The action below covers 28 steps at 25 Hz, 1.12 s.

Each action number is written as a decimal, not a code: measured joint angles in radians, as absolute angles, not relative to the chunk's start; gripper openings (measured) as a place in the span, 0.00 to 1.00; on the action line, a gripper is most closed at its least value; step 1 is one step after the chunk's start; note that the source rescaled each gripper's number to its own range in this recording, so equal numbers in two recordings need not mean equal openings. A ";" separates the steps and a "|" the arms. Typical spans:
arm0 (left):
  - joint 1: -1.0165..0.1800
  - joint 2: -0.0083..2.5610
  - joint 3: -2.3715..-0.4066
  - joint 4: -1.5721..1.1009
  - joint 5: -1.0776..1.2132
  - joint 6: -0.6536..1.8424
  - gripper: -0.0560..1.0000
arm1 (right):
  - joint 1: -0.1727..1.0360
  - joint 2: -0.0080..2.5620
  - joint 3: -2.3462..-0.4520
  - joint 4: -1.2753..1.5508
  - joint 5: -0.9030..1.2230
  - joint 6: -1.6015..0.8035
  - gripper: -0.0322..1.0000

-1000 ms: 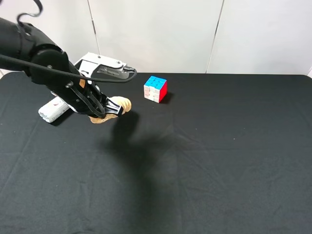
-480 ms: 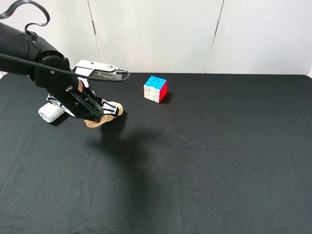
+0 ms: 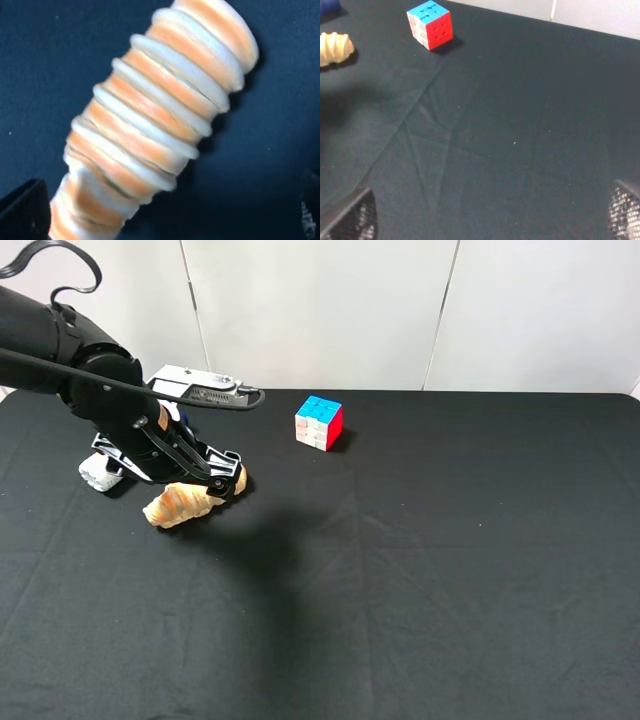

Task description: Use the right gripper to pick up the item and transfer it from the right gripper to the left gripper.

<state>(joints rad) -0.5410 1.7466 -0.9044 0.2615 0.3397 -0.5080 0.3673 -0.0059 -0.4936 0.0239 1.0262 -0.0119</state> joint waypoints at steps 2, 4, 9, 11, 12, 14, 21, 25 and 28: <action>-0.541 1.742 -0.904 0.261 0.353 -0.507 1.00 | 0.367 -0.006 -0.494 0.024 1.026 -0.012 1.00; -0.541 1.727 -0.904 0.261 0.363 -0.497 1.00 | 0.367 -0.006 -0.494 0.024 1.026 -0.012 1.00; -0.541 1.624 -0.904 0.261 0.408 -0.473 1.00 | 0.367 -0.006 -0.494 0.024 1.026 -0.012 1.00; -0.541 1.571 -0.904 0.262 0.456 -0.462 1.00 | 0.367 -0.006 -0.494 0.024 1.026 -0.012 1.00; -0.541 1.540 -0.904 0.262 0.486 -0.451 1.00 | 0.367 -0.006 -0.494 0.024 1.026 -0.012 1.00; -0.541 1.480 -0.904 0.263 0.545 -0.423 1.00 | 0.367 -0.006 -0.494 0.024 1.026 -0.012 1.00; -0.541 1.266 -0.933 0.260 0.781 -0.386 1.00 | 0.367 -0.006 -0.494 0.024 1.026 -0.012 1.00; -0.541 1.130 -0.957 0.254 0.902 -0.385 1.00 | 0.367 -0.006 -0.494 0.024 1.026 -0.012 1.00; -0.541 1.029 -0.958 0.222 0.997 -0.367 1.00 | 0.367 -0.006 -0.494 0.024 1.026 -0.012 1.00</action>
